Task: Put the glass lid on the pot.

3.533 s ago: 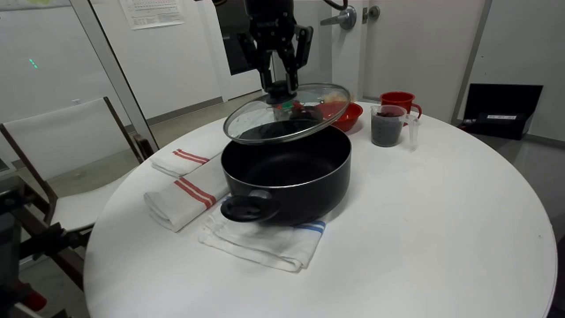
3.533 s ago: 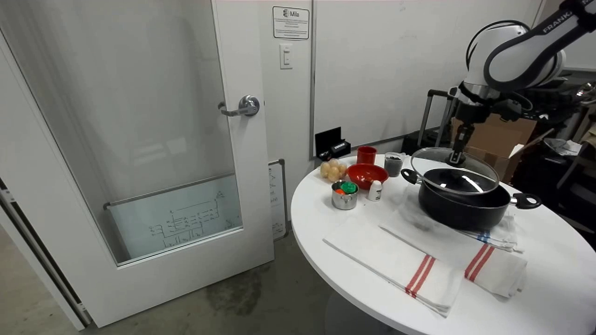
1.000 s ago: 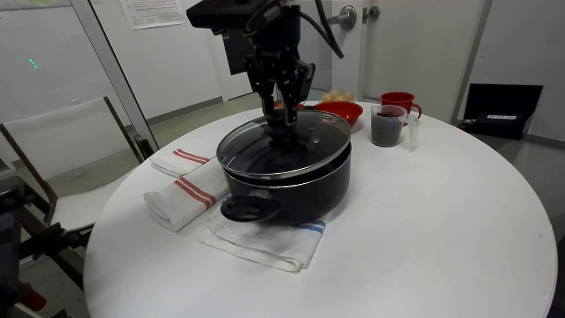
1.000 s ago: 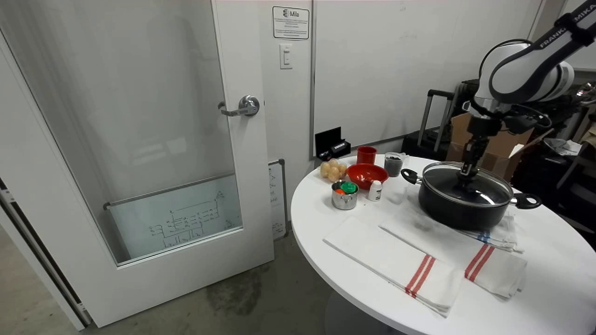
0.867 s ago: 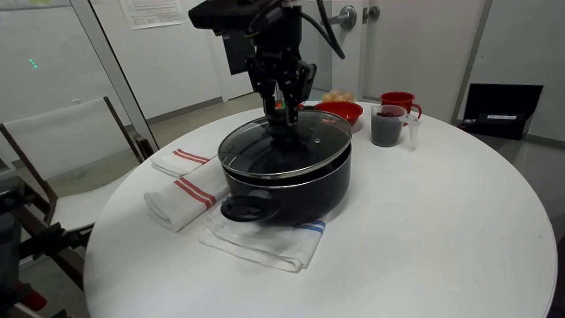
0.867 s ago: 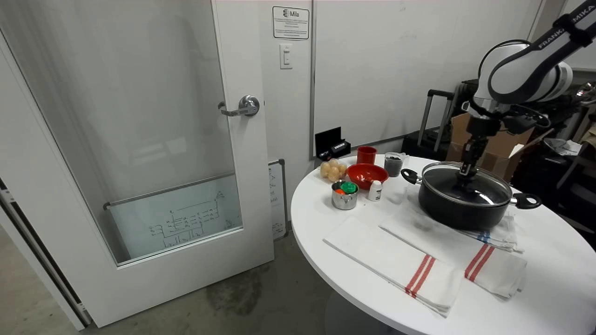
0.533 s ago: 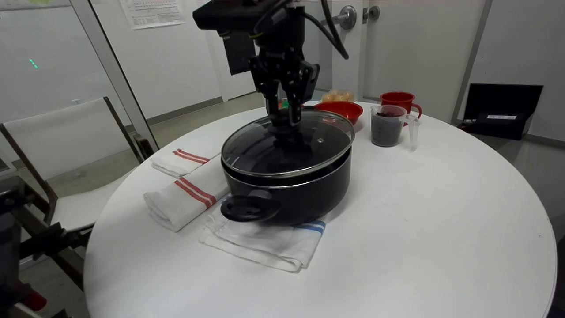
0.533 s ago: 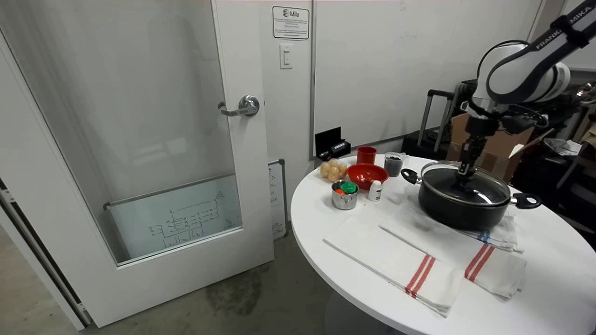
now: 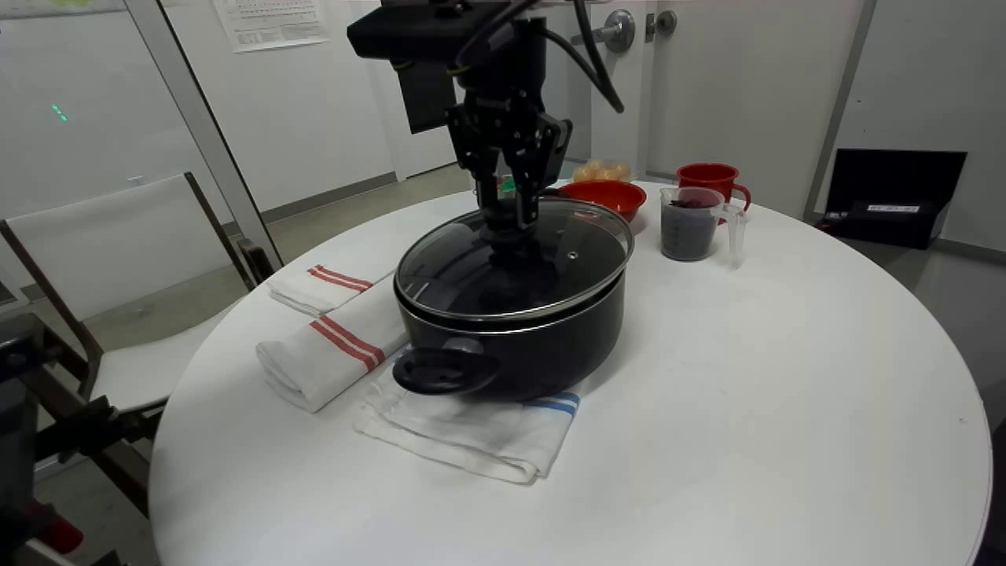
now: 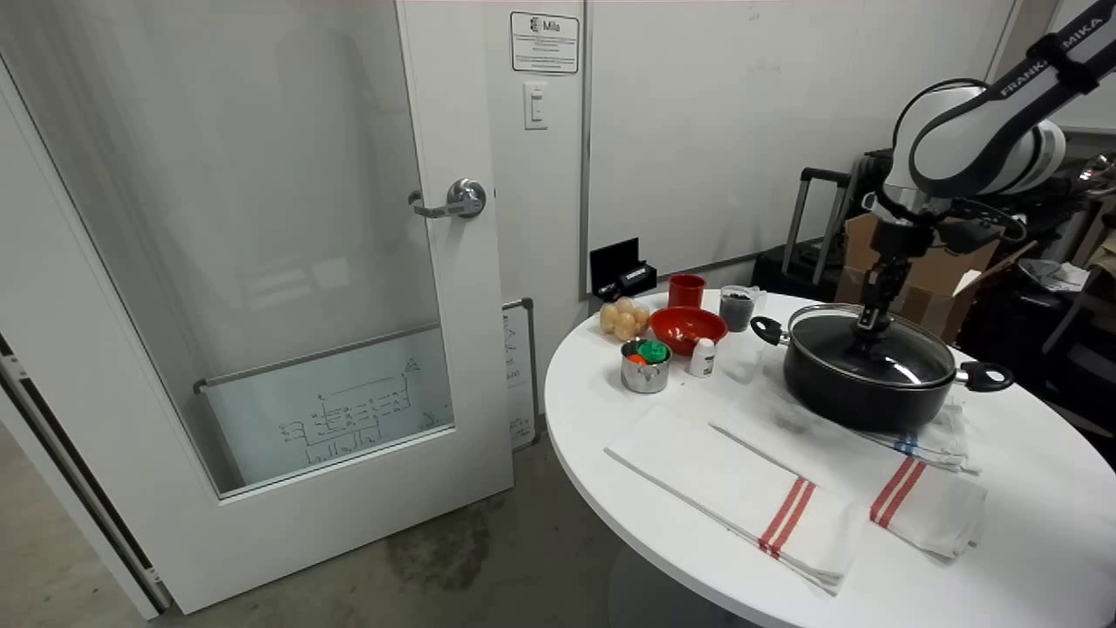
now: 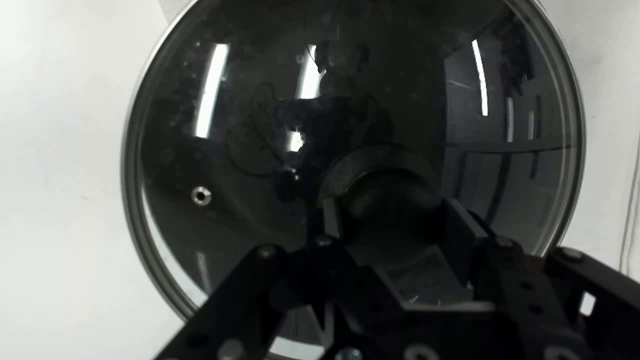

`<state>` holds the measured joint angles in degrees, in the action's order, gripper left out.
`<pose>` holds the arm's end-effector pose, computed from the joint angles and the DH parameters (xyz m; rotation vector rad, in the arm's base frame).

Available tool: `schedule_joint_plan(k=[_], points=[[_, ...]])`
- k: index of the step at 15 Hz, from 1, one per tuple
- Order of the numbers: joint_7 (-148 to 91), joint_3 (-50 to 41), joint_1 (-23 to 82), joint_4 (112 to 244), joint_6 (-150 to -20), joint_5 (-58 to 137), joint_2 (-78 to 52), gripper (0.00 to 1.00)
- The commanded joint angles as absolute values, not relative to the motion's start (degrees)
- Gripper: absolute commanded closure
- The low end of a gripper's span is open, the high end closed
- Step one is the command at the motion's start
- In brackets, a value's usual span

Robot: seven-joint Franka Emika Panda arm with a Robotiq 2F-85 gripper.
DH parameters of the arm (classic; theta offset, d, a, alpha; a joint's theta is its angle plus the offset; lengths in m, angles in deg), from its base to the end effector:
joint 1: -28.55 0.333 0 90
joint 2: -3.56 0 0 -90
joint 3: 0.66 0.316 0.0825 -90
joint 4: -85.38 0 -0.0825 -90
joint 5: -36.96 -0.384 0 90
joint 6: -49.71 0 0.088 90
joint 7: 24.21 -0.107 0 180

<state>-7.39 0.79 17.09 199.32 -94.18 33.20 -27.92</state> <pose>0.5970 -0.1062 0.1808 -3.0840 -0.0953 0.0219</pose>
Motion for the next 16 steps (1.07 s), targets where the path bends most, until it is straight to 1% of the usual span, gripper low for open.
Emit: schedule_joint_plan(k=[1,16], points=[[-8.2,0.7,17.1,199.9,-94.8,32.3,-26.7,0.75],[-9.0,1.0,17.0,202.2,-94.8,31.8,-24.7,0.75]])
